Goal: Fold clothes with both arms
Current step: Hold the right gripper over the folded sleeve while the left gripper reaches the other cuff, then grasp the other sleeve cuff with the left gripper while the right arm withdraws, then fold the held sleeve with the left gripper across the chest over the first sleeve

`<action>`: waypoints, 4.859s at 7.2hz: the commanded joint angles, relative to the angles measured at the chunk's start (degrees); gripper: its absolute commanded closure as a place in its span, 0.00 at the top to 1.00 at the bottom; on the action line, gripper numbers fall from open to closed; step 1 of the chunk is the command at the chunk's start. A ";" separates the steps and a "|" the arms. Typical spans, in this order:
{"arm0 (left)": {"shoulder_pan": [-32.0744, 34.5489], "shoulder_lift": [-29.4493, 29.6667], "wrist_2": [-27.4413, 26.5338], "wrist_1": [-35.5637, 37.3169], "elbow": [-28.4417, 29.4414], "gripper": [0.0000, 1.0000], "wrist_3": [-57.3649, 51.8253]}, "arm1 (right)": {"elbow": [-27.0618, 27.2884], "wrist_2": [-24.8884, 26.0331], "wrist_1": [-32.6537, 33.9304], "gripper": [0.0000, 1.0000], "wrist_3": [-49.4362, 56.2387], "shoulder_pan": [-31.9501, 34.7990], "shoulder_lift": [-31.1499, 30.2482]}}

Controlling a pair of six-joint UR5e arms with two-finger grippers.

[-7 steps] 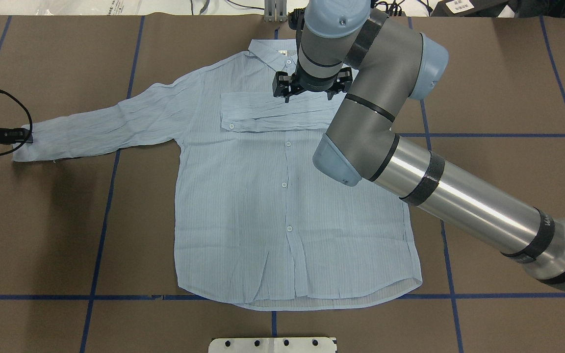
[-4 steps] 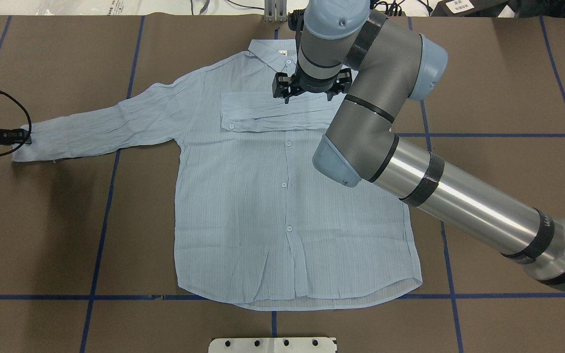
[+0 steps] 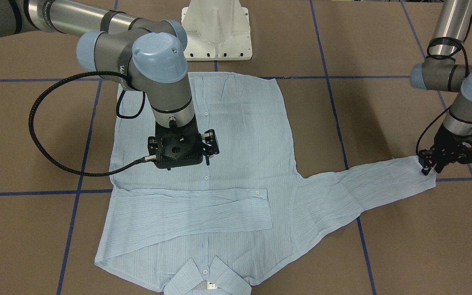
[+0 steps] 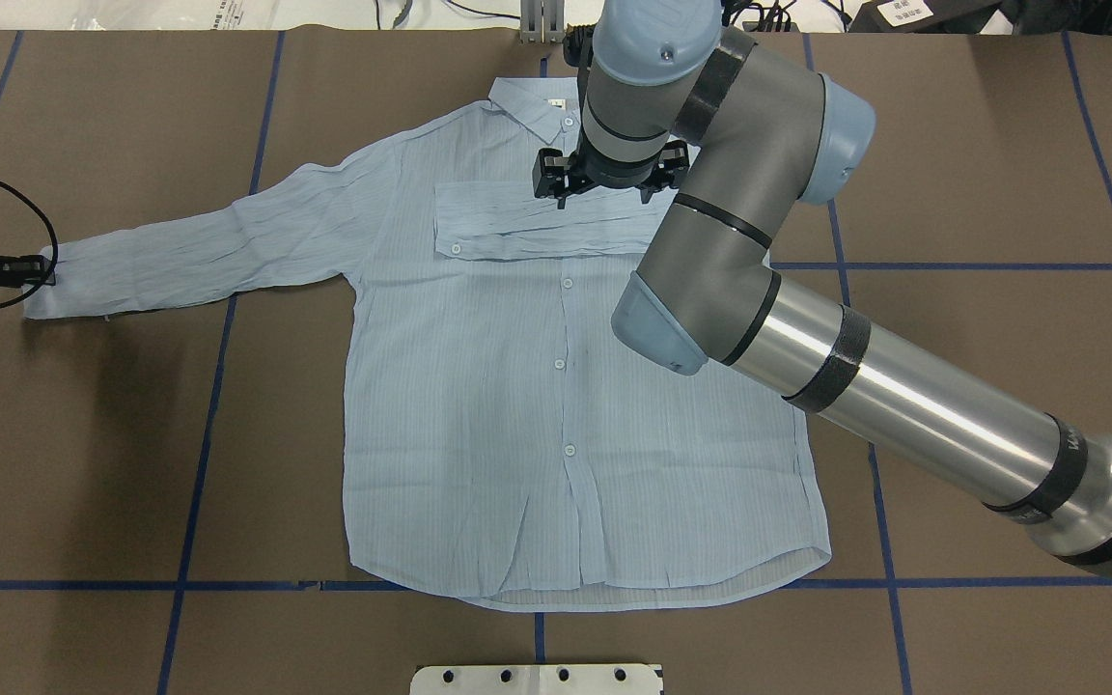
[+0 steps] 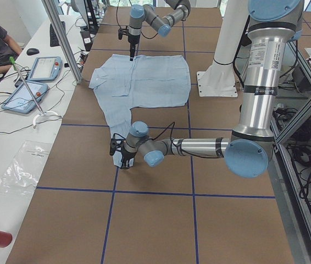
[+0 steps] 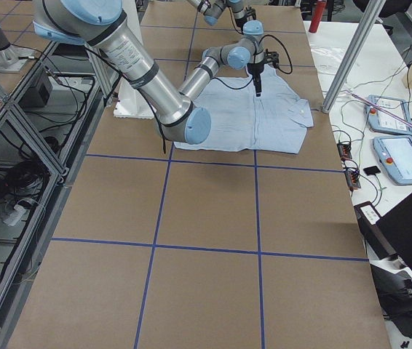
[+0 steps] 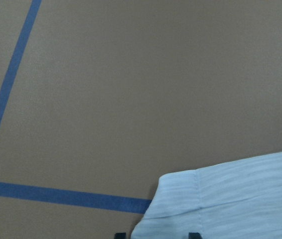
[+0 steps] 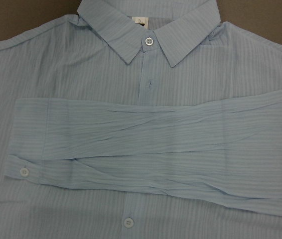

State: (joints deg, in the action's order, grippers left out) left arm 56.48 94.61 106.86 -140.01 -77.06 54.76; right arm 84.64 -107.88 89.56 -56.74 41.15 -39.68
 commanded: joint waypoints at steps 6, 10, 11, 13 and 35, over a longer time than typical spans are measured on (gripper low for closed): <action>-0.05 0.05 -0.07 0.00 0.07 0.25 0.43 | -0.09 0.83 -0.09 0.99 0.05 -0.45 -0.49; 0.47 -0.04 0.36 0.70 -2.90 0.00 0.00 | -0.09 0.83 -0.17 0.99 0.66 -0.45 -0.57; 0.74 -0.04 0.63 1.83 -5.27 0.00 -0.01 | 0.09 0.74 -0.18 0.99 0.84 -0.19 -0.57; 0.65 0.93 0.63 10.32 -13.77 0.00 0.87 | 2.09 -0.13 0.09 0.99 1.01 0.68 -3.37; -28.07 63.93 -9.91 7.49 21.07 0.68 58.08 | 19.25 -16.92 -0.09 1.00 37.49 23.10 -40.40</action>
State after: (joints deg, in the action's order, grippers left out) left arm 31.16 156.86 99.34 -129.15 -57.43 112.20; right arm 103.93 -124.76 89.37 -18.99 64.34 -80.75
